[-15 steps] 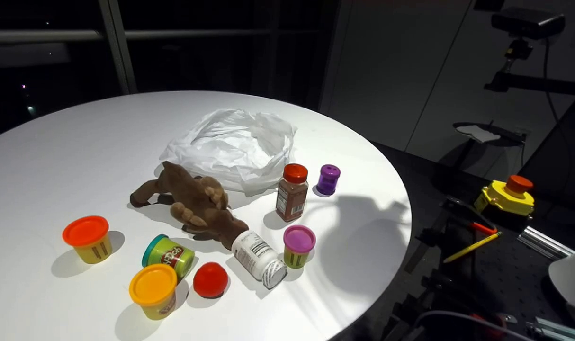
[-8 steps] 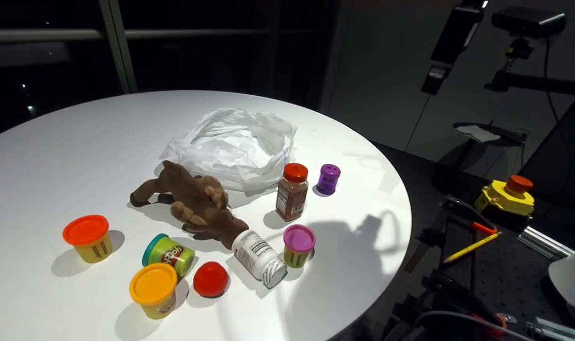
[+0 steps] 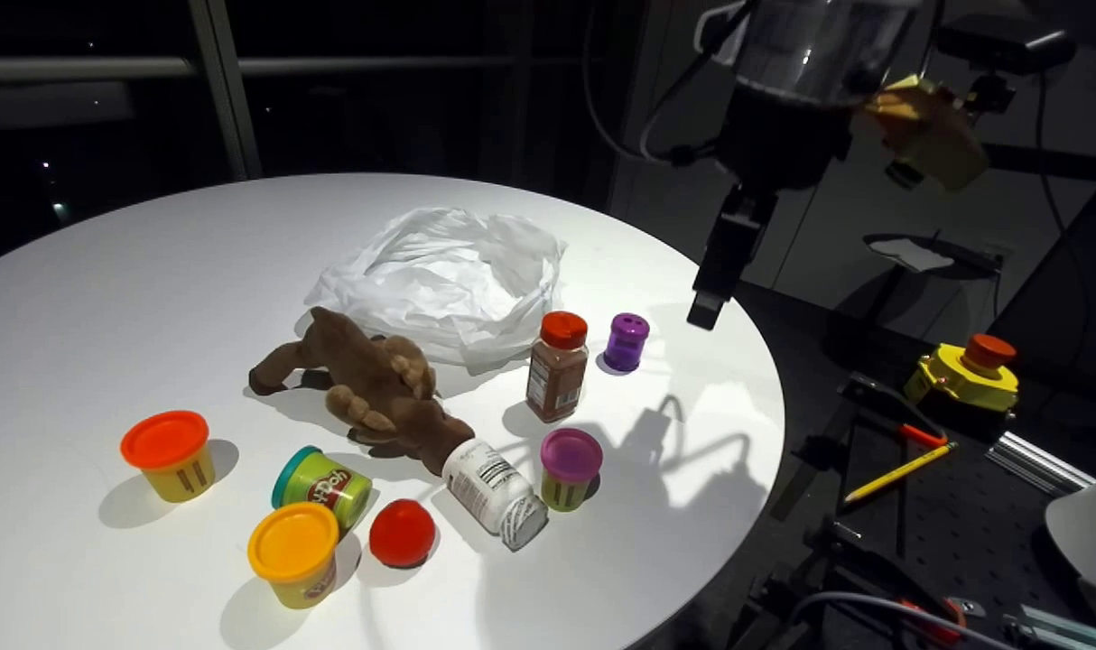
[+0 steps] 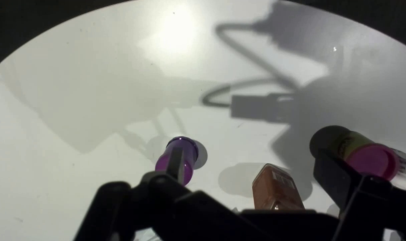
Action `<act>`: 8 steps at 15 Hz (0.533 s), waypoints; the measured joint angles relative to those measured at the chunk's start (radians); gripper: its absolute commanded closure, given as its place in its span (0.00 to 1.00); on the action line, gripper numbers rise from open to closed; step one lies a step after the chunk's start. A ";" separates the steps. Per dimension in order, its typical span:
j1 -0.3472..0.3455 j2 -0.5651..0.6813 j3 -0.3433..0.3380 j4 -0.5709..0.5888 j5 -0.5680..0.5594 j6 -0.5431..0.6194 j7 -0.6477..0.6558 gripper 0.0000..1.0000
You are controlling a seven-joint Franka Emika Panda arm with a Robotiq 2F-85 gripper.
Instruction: Put the objects in the plastic
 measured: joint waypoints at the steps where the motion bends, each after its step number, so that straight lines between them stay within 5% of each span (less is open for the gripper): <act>1: -0.003 0.051 -0.001 0.001 -0.014 0.030 0.005 0.00; 5: -0.019 0.219 -0.037 0.025 -0.135 0.123 0.070 0.00; 8: -0.012 0.322 -0.052 0.064 -0.335 0.187 0.270 0.00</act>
